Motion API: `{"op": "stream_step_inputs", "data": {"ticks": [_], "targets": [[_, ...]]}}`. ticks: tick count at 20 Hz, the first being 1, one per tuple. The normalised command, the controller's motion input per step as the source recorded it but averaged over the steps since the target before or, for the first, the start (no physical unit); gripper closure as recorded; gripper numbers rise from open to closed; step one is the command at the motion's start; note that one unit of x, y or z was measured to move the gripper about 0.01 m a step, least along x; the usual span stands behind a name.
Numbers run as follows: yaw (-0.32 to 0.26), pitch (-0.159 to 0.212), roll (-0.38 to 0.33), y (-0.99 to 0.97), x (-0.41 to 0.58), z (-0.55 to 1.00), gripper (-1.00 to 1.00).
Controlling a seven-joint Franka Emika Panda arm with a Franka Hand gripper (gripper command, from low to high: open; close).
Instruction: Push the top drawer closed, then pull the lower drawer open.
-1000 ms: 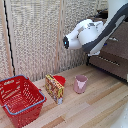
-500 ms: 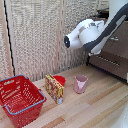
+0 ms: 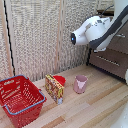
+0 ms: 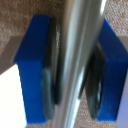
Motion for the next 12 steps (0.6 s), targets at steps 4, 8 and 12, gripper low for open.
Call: {"op": "stream_step_inputs", "data": {"ticks": [4,8,12], "targets": [[0.065,0.000,-0.003,-0.90,-0.077,0.12,1.00],[0.045,0.000,0.000,-1.00,-0.006,0.14,1.00],[0.081,0.000,0.000,-0.75,0.000,0.07,1.00]]}}
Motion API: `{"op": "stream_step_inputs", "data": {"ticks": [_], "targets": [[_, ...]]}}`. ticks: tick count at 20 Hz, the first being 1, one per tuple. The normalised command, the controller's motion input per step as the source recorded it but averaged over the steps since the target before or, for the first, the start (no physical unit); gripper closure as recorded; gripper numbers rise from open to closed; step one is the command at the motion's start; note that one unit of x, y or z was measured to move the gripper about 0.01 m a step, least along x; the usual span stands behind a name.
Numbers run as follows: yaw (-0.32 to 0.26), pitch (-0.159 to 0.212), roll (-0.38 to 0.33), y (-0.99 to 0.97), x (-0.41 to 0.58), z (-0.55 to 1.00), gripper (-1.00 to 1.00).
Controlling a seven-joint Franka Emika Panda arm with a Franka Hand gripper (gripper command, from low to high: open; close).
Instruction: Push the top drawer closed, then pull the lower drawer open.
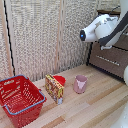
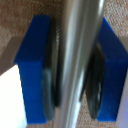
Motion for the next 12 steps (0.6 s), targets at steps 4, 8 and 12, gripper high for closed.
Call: {"op": "stream_step_inputs", "data": {"ticks": [4,8,12], "targets": [[0.086,0.000,0.000,0.20,0.011,0.00,-1.00],[0.055,0.000,-0.009,0.44,0.005,0.00,-1.00],[0.050,0.000,-0.006,0.55,0.000,-0.03,-1.00]]}}
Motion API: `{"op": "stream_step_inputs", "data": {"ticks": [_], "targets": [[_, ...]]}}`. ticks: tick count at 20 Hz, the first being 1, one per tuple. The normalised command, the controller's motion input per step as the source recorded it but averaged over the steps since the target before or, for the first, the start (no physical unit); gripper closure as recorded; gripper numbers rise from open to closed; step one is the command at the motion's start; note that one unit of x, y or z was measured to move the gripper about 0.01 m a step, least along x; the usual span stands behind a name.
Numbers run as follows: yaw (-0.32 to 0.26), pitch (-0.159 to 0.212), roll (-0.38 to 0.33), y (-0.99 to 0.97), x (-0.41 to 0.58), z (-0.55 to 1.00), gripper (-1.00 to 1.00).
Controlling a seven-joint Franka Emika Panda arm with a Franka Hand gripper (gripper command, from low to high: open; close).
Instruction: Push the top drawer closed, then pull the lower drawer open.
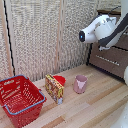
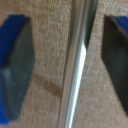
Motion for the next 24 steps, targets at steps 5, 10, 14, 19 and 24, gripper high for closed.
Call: {"op": "stream_step_inputs", "data": {"ticks": [5,10,14,19,24], "targets": [[0.050,0.000,0.046,0.54,0.004,-0.20,-1.00],[0.085,-0.053,0.043,0.26,0.000,-0.44,-1.00],[0.140,-0.116,-0.006,0.07,0.003,-0.60,-1.00],[0.161,-0.111,-0.117,-0.07,0.000,-0.59,-1.00],[0.113,-0.094,-0.155,-0.24,0.000,-0.39,-1.00]]}}
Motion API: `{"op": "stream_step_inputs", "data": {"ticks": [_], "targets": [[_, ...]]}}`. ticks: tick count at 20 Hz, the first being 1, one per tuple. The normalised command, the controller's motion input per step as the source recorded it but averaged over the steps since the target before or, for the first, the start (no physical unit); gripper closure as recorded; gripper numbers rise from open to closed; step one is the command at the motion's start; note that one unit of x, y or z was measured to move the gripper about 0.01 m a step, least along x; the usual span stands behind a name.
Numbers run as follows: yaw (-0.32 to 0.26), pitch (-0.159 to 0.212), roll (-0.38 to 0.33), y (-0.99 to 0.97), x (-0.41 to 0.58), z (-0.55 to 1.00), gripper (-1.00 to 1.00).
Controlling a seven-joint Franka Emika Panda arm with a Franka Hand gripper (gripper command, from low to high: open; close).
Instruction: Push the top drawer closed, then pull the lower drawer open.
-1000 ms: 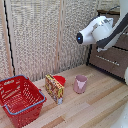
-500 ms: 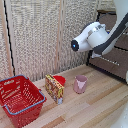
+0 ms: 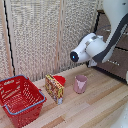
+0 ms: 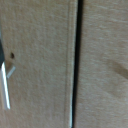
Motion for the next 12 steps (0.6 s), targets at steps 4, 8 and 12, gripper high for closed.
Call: {"op": "stream_step_inputs", "data": {"ticks": [4,8,12], "targets": [[0.070,-0.081,-0.161,-0.35,-0.005,-0.33,-1.00],[0.031,-0.077,-0.059,-0.47,-0.020,-0.26,-1.00],[0.002,-0.076,-0.013,-0.58,0.000,-0.14,-1.00]]}}
